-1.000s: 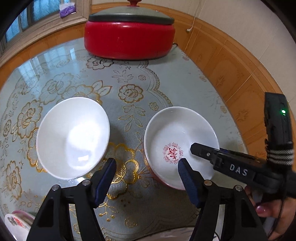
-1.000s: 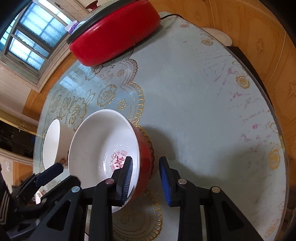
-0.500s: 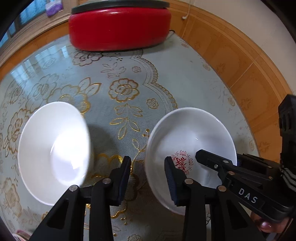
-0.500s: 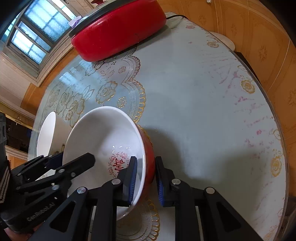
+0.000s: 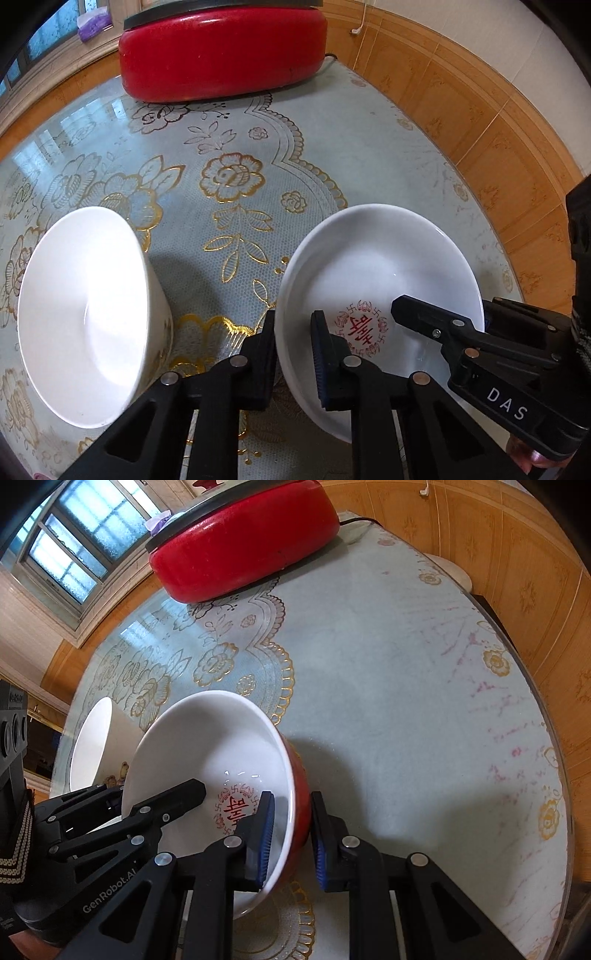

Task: Organize plates and bowls
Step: 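Lift the red bowl with both grippers and lower it onto the blue leaf plate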

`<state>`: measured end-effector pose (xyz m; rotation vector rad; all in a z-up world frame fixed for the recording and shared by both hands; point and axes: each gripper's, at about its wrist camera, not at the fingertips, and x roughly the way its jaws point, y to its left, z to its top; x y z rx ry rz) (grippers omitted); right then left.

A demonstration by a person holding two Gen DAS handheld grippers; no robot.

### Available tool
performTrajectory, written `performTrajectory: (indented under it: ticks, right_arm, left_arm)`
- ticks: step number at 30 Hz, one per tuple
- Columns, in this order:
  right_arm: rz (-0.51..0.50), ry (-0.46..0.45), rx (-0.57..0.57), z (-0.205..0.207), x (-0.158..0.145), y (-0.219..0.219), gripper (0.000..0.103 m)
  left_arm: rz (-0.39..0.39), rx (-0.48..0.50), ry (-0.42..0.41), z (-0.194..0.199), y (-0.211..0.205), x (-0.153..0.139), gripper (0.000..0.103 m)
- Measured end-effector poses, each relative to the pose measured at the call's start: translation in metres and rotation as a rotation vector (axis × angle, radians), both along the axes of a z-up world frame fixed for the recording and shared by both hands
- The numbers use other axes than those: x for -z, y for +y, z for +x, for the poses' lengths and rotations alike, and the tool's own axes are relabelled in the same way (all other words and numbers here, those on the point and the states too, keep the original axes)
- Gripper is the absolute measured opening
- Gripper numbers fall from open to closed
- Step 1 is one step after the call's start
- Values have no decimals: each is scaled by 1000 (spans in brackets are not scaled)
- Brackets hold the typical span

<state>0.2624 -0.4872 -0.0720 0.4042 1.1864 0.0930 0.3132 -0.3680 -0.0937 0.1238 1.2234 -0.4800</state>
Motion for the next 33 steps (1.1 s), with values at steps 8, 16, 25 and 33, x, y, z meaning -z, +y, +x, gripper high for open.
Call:
performTrajectory:
  ticks: [8, 16, 25, 33]
  right_arm:
    - [8, -4, -11, -5, 0, -1, 17]
    - [-15, -22, -13, -14, -14, 0, 17]
    - [24, -27, 16, -24, -21, -2, 17]
    - [90, -27, 56, -31, -25, -7, 17]
  left_arm:
    - [-19, 4, -4, -9, 5, -3, 14]
    - [-51, 8, -22, -24, 6, -14, 14]
    - [-69, -7, -6, -38, 11, -15, 14]
    - [-112, -21, -26, -46, 19, -28, 14]
